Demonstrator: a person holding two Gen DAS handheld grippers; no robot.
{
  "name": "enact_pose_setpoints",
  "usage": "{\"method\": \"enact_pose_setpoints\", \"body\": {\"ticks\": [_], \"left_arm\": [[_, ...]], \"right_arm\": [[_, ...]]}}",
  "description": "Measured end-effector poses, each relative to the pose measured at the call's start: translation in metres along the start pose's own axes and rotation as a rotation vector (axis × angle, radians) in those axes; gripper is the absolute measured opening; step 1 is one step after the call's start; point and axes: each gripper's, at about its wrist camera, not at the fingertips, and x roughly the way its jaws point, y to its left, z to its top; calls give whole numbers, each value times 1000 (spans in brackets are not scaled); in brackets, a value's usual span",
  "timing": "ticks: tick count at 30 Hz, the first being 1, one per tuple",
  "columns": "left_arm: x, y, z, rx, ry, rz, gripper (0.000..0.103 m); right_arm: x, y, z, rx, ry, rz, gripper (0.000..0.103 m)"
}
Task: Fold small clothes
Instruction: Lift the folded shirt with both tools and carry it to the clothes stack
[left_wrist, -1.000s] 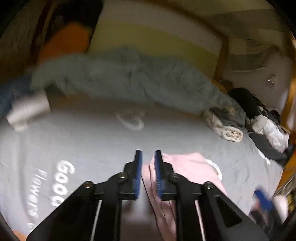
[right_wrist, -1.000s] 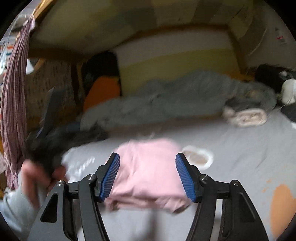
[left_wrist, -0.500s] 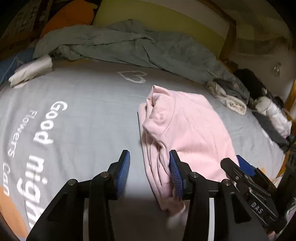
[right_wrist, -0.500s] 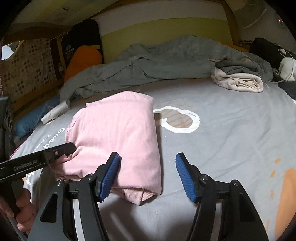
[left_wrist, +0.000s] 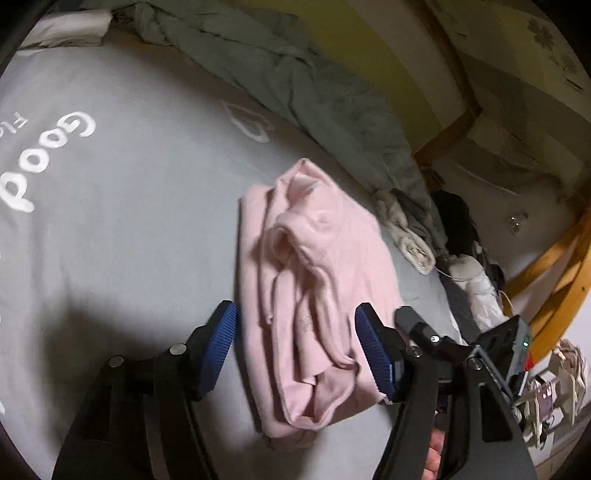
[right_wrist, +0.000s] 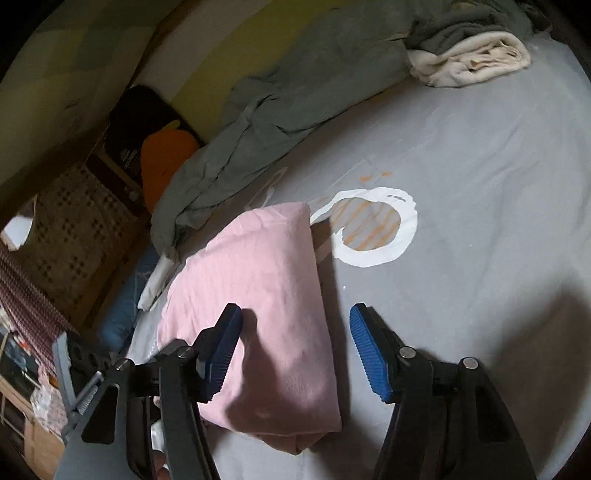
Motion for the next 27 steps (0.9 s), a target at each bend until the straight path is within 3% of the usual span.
{"method": "enact_pose_setpoints", "body": {"ticks": [2, 3, 5, 9, 19, 23, 27], "left_arm": [[3, -2, -1, 6, 12, -24, 58], [5, -3, -2, 16, 15, -5, 45], [8, -4, -4, 52, 19, 43, 36], [8, -9, -7, 108, 11, 80, 28], [-3, -22, -6, 146, -20, 80, 20], [-11, -57, 5, 228, -45, 64, 19], [-9, -119, 34, 345, -88, 0, 19]], "right_arm": [[7, 5, -2, -19, 29, 22, 54], [10, 7, -3, -30, 40, 7, 51], [12, 14, -6, -76, 33, -33, 45], [13, 18, -7, -104, 38, -40, 29], [6, 28, -1, -101, 42, -12, 20], [-23, 40, 16, -151, 9, -29, 20], [-66, 48, 72, -214, -67, -31, 19]]}}
